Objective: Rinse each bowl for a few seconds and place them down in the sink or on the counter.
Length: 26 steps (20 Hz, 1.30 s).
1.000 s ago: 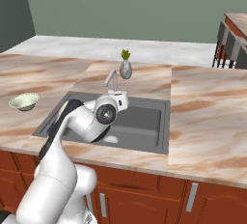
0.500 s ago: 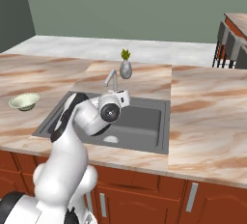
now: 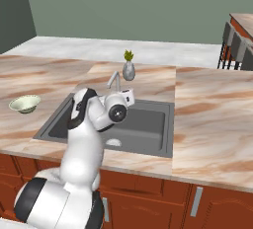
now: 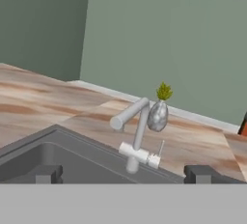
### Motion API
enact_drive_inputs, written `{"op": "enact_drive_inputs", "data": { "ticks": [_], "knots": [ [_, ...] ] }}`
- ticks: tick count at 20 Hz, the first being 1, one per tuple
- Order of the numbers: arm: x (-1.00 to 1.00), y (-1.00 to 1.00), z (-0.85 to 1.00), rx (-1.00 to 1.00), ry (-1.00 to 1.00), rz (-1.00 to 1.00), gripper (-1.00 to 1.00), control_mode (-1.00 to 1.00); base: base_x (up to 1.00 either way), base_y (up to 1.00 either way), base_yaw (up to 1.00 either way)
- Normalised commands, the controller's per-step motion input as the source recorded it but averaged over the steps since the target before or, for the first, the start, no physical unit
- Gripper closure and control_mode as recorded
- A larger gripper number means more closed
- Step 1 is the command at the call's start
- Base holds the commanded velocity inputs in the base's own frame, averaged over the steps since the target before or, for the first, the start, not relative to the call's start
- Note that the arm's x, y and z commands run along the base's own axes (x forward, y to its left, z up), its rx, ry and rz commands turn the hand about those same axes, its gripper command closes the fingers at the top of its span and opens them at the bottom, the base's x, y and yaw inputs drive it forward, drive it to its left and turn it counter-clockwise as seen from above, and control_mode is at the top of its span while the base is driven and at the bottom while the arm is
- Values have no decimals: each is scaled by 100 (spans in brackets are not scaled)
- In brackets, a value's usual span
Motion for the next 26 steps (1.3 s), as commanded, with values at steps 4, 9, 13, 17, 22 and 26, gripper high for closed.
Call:
{"op": "enact_drive_inputs", "data": {
  "ticks": [4, 9, 13, 17, 22, 26],
  "knots": [
    [33, 0, -7, 0, -5, 3, -100, -100, 0, 0, 0],
    [27, -2, -8, 1, -4, 4, -100, -100, 0, 0, 0],
    [21, -4, -9, 1, -1, 3, -100, -100, 0, 0, 0],
    [27, 0, -13, 4, 0, 2, -100, -100, 0, 0, 0],
    [30, 0, -10, 4, 0, 2, -100, -100, 0, 0, 0],
    [30, -3, -4, 2, 0, 1, -100, -100, 0, 0, 0]
  ]
}}
